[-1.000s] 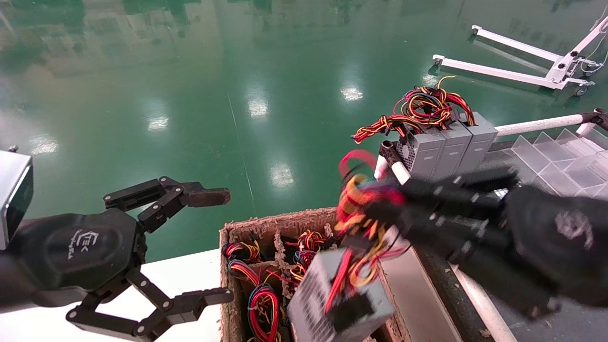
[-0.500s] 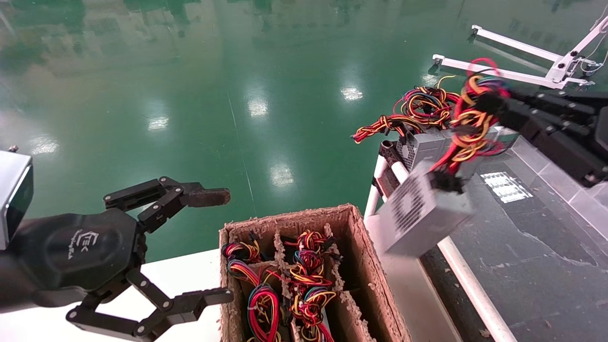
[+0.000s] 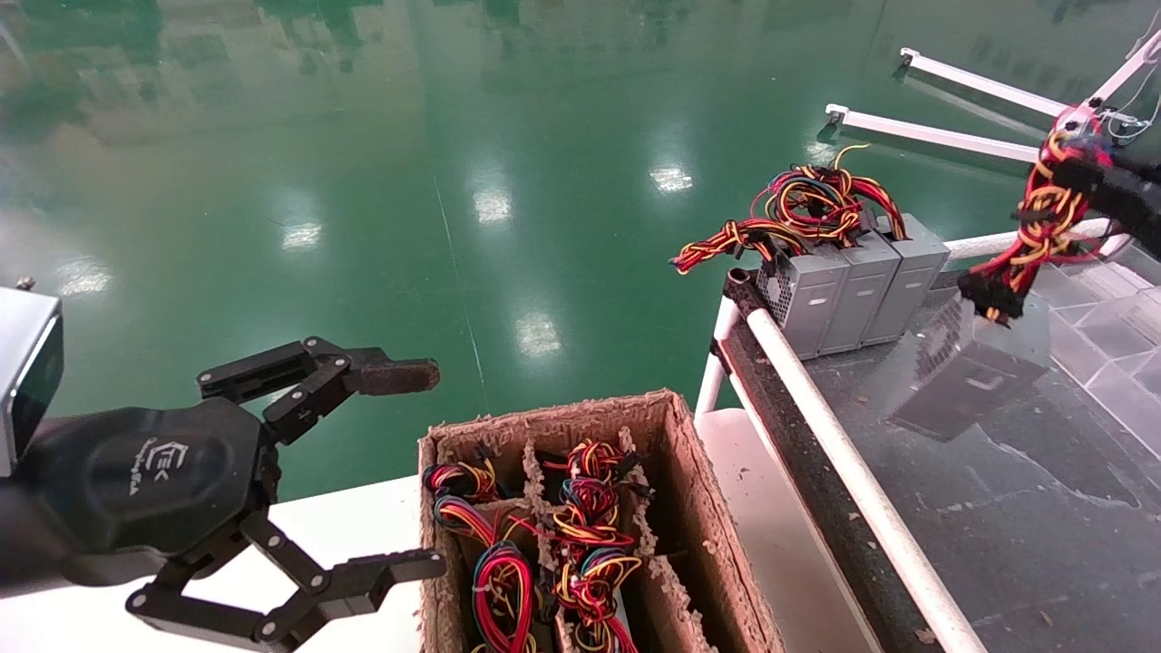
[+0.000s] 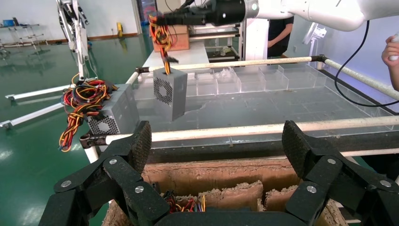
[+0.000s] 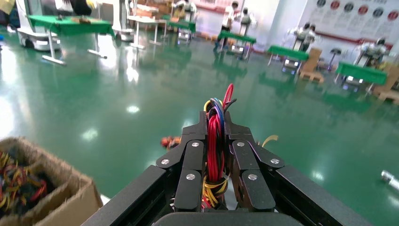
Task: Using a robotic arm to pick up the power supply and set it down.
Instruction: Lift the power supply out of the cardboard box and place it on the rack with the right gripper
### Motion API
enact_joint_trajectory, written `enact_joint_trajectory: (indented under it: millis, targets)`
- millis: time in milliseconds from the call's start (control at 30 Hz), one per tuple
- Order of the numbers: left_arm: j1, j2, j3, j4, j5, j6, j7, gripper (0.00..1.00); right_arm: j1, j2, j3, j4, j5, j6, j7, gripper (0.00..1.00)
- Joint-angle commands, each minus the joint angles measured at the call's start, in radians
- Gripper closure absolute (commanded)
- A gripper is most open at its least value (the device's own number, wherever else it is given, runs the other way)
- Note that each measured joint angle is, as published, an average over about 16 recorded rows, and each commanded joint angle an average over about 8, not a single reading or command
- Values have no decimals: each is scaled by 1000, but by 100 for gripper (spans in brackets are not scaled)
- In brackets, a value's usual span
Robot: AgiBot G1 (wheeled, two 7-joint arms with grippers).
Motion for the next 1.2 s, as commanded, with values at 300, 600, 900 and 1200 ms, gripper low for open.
enact_joint_trajectory:
  millis: [300, 600, 900, 1200]
  targets:
    - [0, 0, 0, 0, 0, 0, 0, 0, 93, -69, -64, -119, -95, -25, -42, 100]
    - [0, 0, 0, 0, 0, 0, 0, 0, 198, -169, -108, -193, -165, -4, -87, 100]
    - [0, 0, 0, 0, 0, 0, 0, 0, 303, -264, -136, -301, -216, 55, -131, 100]
    - [0, 0, 0, 0, 0, 0, 0, 0, 375, -324, -158, -422, -254, 72, -188, 83]
